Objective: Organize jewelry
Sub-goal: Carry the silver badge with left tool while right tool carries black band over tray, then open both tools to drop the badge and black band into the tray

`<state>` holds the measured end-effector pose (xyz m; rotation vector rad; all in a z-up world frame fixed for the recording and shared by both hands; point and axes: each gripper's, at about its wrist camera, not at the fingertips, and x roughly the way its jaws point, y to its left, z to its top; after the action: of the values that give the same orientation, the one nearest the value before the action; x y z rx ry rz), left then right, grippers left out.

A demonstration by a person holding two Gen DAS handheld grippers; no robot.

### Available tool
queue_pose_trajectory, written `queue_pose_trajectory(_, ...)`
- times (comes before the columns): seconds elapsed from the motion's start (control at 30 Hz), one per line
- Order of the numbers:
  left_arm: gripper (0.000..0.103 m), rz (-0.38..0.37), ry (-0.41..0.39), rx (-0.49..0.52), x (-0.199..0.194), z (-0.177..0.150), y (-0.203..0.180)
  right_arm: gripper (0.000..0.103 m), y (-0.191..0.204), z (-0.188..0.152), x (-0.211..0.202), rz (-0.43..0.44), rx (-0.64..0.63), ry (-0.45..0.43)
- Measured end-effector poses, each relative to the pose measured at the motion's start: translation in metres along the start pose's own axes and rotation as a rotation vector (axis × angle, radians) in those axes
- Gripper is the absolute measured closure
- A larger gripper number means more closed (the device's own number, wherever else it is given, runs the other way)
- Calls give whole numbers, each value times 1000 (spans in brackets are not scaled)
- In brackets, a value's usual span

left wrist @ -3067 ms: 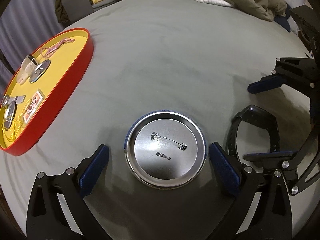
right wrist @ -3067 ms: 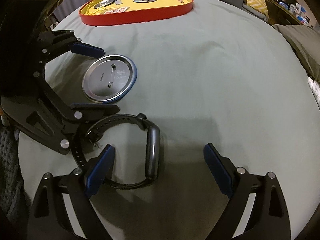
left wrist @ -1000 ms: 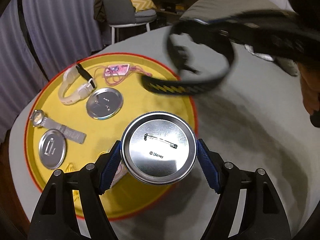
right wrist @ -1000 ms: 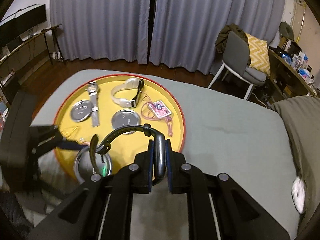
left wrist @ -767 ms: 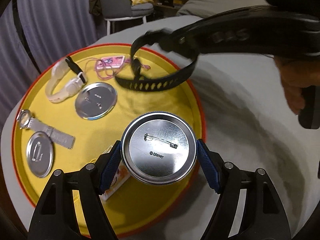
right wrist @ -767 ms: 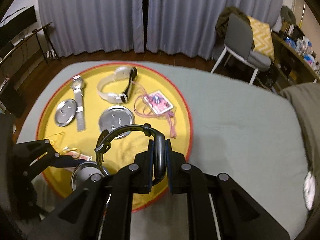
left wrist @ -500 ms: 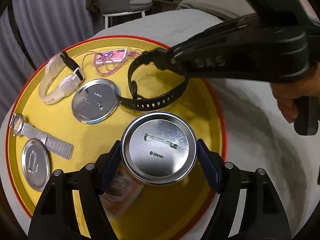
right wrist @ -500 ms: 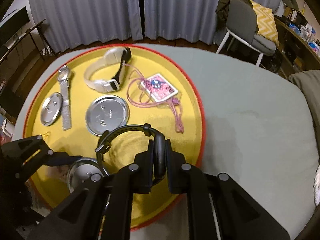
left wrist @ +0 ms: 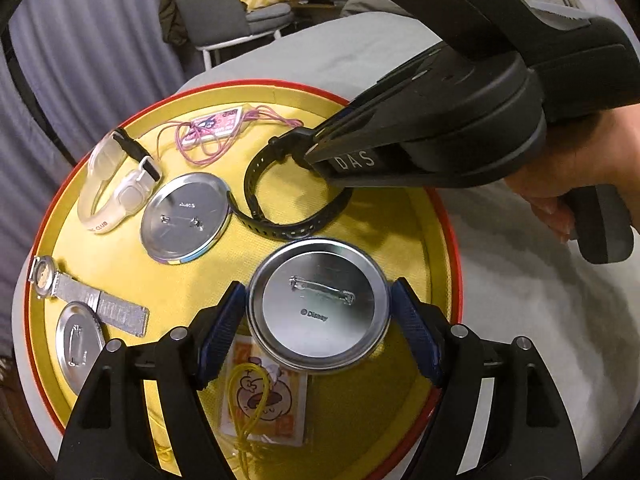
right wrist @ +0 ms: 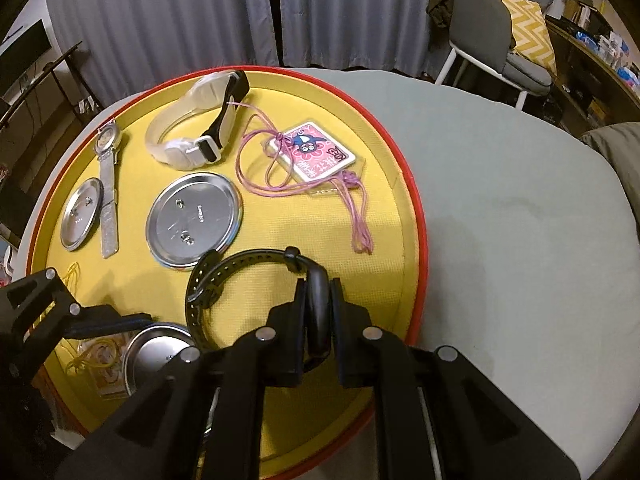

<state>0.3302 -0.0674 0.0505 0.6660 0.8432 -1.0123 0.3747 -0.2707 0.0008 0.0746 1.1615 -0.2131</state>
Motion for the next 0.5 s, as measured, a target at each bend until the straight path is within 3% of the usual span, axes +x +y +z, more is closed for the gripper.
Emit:
queue_pose_trajectory(0.07, 17, -6, 18, -24, 2, 1, 4, 92, 0, 0, 0, 2, 9, -2)
queue_pose_trajectory(0.1, 17, -10, 17, -26, 4, 3, 5, 90, -2, 0, 0, 6, 16, -1)
queue_pose_trajectory(0.17, 16, -9, 20, -27, 4, 3, 6, 76, -4, -1, -2, 21, 24, -1)
queue_pose_trajectory(0.2, 16, -7, 20, -29, 4, 3, 7, 63, -3, 0, -1, 17, 23, -2)
queue_pose_trajectory(0.23, 16, -7, 21, -34, 4, 2, 7, 57, -3, -1, -3, 16, 20, -7)
queue_pose_trajectory(0.37, 16, -3, 27, -41, 4, 0, 11, 52, 1, -2, -5, 20, 16, -10)
queue_pose_trajectory(0.43, 16, 2, 26, -38, 2, -1, 11, 38, 1, -1, -10, 35, 23, -22)
queue_pose_trajectory(0.5, 16, 15, 12, -33, -2, -1, 9, 33, 1, 0, -15, 44, 28, -38)
